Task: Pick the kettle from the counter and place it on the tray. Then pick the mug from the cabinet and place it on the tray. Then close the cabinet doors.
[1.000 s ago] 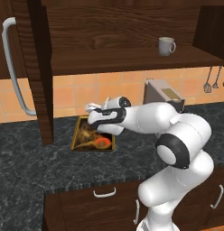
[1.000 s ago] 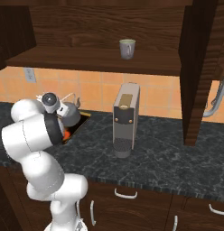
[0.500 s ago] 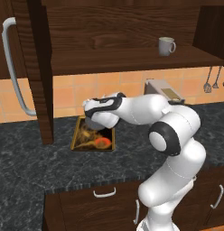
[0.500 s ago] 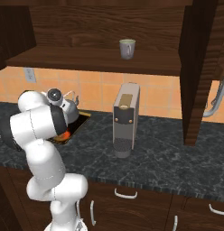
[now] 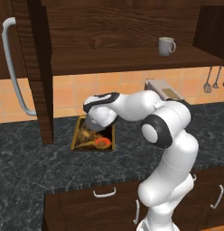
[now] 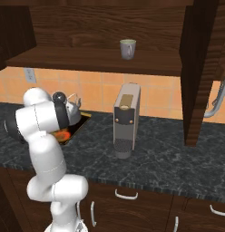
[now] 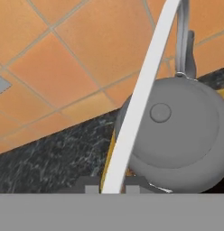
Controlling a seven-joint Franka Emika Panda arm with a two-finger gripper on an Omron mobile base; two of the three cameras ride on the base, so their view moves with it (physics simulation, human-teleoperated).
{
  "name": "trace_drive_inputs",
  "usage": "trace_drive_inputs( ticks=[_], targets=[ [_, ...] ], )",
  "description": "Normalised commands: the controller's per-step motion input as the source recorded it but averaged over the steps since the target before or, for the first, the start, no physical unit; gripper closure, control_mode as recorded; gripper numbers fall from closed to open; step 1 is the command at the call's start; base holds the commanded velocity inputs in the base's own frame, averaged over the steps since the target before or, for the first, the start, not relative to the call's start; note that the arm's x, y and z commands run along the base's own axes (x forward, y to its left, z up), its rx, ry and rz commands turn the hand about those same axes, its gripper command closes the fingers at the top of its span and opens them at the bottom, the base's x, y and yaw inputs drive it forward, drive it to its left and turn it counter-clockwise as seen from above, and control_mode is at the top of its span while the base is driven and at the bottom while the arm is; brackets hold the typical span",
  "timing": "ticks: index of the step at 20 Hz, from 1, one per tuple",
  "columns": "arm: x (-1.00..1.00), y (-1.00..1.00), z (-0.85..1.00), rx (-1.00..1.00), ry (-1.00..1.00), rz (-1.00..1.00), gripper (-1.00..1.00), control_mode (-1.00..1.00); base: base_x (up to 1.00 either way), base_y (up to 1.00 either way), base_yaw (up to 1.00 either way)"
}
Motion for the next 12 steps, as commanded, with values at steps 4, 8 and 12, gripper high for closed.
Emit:
trace_drive_inputs(
  ticks=[4, 8, 12],
  targets=[
    [0.16, 0.0, -0.17, 0.0, 0.0, 0.0, 1.0, -1.0, 0.0, 0.0, 0.0],
    [0.08, 0.0, -0.18, 0.0, 0.0, 0.0, 1.0, -1.0, 0.0, 0.0, 0.0],
    [0.0, 0.0, -0.08, 0.0, 0.0, 0.0, -1.0, -1.0, 0.0, 0.0, 0.0]
  ],
)
